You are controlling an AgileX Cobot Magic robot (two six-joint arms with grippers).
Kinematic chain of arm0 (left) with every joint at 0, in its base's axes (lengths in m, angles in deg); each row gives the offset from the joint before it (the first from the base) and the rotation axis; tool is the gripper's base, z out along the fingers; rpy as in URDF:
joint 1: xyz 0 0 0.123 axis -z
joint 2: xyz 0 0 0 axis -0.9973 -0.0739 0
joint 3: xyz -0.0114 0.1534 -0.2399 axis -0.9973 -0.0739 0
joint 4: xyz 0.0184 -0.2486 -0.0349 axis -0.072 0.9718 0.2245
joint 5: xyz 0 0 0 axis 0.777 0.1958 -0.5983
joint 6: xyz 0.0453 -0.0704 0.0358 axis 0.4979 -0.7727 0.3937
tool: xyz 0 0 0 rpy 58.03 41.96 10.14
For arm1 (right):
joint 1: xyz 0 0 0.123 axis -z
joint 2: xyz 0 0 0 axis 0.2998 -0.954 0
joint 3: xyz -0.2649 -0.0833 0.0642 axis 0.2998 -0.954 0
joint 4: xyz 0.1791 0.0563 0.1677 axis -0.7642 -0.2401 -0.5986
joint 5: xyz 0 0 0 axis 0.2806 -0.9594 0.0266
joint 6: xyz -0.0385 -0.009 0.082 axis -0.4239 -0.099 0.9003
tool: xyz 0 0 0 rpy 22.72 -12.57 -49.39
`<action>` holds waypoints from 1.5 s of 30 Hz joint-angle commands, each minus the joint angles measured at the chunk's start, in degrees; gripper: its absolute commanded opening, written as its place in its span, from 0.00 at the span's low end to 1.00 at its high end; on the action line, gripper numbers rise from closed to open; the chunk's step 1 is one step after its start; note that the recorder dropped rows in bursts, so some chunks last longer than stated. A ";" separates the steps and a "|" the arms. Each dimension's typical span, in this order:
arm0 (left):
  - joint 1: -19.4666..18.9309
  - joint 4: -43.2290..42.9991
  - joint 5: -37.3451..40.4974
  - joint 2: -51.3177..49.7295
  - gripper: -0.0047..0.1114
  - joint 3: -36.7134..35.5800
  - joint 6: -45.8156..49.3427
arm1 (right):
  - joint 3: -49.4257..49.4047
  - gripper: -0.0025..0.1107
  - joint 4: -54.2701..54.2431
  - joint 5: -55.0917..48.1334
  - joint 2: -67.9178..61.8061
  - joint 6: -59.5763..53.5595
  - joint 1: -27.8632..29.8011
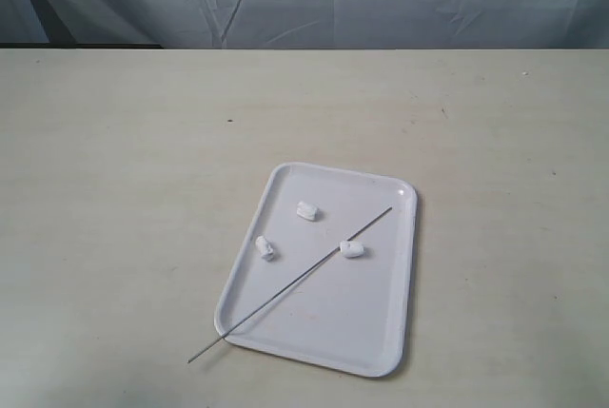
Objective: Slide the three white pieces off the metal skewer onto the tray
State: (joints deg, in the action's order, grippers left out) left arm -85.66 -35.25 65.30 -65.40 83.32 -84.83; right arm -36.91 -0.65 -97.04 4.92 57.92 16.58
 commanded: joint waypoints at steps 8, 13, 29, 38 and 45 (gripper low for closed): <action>0.04 -0.08 -0.34 0.28 0.04 -0.23 0.01 | -0.08 0.02 -0.71 0.39 0.31 -0.19 0.24; 0.04 -0.08 -0.34 0.28 0.04 -0.23 0.01 | -0.08 0.02 -0.86 0.39 0.31 -0.19 0.24; 0.04 -0.08 -0.34 0.28 0.04 -0.23 0.01 | -0.08 0.02 -2.50 0.39 0.31 -0.19 0.24; 0.04 -0.08 -0.34 0.28 0.04 -0.23 0.01 | -0.08 0.02 -2.50 0.39 0.31 -0.19 0.24; 0.04 -0.08 -0.34 0.28 0.04 -0.23 0.01 | -0.08 0.02 -2.50 0.39 0.31 -0.19 0.24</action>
State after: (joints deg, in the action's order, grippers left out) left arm -85.66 -35.25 65.30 -65.40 83.32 -84.83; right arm -36.91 -3.08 -97.15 5.00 58.15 16.58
